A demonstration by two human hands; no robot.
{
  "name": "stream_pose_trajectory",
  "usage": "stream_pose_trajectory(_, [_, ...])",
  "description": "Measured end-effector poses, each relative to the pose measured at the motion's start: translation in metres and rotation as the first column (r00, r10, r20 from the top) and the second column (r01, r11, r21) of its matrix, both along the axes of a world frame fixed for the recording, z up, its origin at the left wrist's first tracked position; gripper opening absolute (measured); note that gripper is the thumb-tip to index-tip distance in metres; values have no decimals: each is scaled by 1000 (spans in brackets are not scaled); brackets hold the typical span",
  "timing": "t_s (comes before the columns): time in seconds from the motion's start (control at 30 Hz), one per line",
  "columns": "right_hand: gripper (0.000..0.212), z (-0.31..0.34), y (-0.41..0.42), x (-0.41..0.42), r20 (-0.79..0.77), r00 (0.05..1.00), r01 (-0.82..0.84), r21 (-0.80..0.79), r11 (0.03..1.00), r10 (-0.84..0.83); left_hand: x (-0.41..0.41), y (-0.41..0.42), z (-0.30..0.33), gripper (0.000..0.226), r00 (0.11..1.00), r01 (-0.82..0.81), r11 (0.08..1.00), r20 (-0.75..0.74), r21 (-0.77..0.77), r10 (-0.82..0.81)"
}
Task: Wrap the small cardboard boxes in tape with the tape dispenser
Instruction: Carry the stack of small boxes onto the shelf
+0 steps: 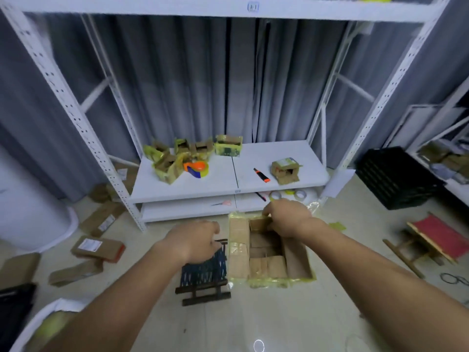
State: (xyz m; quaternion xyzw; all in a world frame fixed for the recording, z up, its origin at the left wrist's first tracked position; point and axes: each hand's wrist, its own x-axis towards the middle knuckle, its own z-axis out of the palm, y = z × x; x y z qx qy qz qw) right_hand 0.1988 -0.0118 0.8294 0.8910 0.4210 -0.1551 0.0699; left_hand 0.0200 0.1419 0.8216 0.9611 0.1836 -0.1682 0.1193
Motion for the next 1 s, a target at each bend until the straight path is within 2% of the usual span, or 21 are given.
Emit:
stream_pose_trajectory(0.23, [35, 75, 13, -17, 34, 998, -46, 54, 998, 44, -23, 16, 72, 44, 1000, -22, 997, 11, 69, 21])
stream_pose_trajectory(0.5, [35, 111, 16, -8, 46, 998, -53, 93, 994, 49, -17, 21, 103, 45, 998, -27, 995, 58, 100, 21])
stream_pose_trajectory(0.63, [30, 119, 22, 13, 53, 996, -70, 96, 993, 65, 1, 25, 112, 45, 998, -32, 991, 55, 131, 25])
stream_pose_trajectory(0.8, [37, 131, 28, 55, 36, 995, -98, 139, 985, 94, 38, 30, 124, 46, 998, -57, 992, 37, 114, 53])
stream_pose_trajectory(1.0, [35, 140, 40, 113, 43, 993, -119, 158, 980, 113, 88, 42, 136, 46, 994, -91, 988, 71, 128, 82])
